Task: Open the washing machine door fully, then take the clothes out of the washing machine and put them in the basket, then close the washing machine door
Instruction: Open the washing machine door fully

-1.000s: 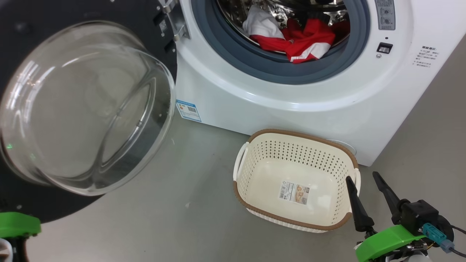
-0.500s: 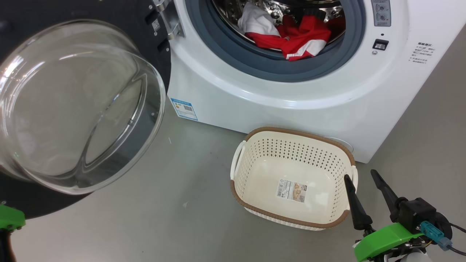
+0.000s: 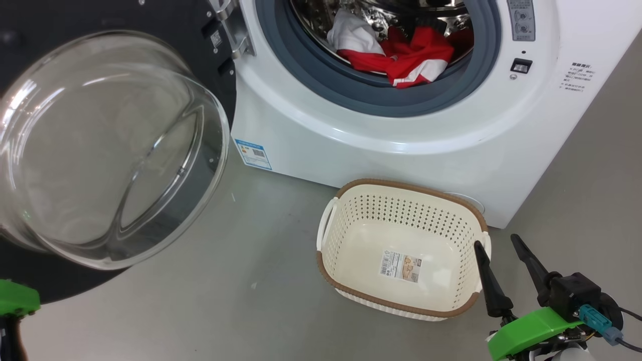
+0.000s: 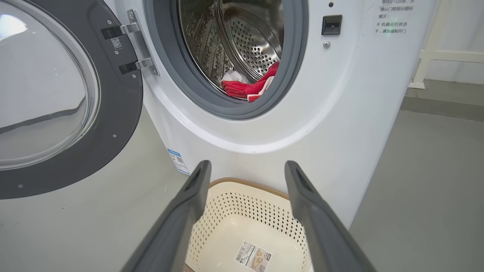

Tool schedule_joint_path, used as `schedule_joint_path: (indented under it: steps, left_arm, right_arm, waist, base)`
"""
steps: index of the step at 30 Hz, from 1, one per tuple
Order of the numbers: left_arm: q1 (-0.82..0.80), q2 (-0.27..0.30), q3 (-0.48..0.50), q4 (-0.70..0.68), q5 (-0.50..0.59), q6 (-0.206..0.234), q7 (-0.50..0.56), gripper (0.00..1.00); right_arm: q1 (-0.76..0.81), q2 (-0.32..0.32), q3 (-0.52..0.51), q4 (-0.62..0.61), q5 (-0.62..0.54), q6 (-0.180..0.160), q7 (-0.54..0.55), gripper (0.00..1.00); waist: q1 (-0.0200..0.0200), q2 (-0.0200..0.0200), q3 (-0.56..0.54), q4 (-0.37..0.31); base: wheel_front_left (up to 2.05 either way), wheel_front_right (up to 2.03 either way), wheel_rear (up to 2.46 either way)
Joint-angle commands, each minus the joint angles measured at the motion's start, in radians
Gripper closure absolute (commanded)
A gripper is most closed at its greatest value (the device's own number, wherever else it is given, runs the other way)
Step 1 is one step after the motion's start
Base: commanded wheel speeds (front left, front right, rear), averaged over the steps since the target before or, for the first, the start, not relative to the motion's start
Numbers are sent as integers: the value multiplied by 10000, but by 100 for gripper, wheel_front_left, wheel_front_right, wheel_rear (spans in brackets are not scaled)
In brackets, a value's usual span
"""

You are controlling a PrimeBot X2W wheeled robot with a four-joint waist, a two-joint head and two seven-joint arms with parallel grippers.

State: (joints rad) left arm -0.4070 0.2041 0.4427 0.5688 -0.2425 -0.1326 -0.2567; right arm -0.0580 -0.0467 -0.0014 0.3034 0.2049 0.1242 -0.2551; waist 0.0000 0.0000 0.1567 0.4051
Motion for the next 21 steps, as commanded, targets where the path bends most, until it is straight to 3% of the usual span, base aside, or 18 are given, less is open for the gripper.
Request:
schedule_joint_path:
  steps: [1,8,9,12,13,14,15,21]
  left_arm:
    - [79,485,186,-313,-77,20,-51,100]
    - [806,207,-188,-968,-283,20,-51,100]
    - [906,151,-245,-1075,-294,20,-51,96]
    - [1179,-5,-537,-1403,-395,20,-51,56]
    - [1272,-41,-665,-1516,-463,20,-51,36]
    - [1369,-68,-809,-1626,-551,20,-51,9]
    - [1465,-73,-904,-1738,-598,20,-51,0]
    - [1913,-110,-1453,-2192,-833,20,-51,0]
  right_arm:
    - [-237,-35,226,-203,-33,65,-67,0]
    - [-177,-35,259,-197,19,65,-67,0]
    - [-171,-35,260,-196,14,65,-67,0]
    - [-146,-35,248,-197,15,65,-67,0]
    - [-137,-35,237,-201,20,65,-67,0]
    - [-130,-35,229,-200,30,65,-67,0]
    - [-121,-35,213,-203,45,65,-67,0]
    - [-100,-35,175,-250,116,65,-67,0]
  waist:
    - [0,0,-48,-5]
    - [0,0,-210,-48]
    - [0,0,-229,-56]
    - [0,0,-293,-84]
    - [0,0,-314,-98]
    - [0,0,-340,-116]
    - [0,0,-363,-135]
    - [0,0,-442,-342]
  base:
    - [0,0,0]
    - [0,0,0]
    - [0,0,0]
    - [0,0,0]
    - [0,0,0]
    - [0,0,0]
    - [0,0,0]
    - [0,0,0]
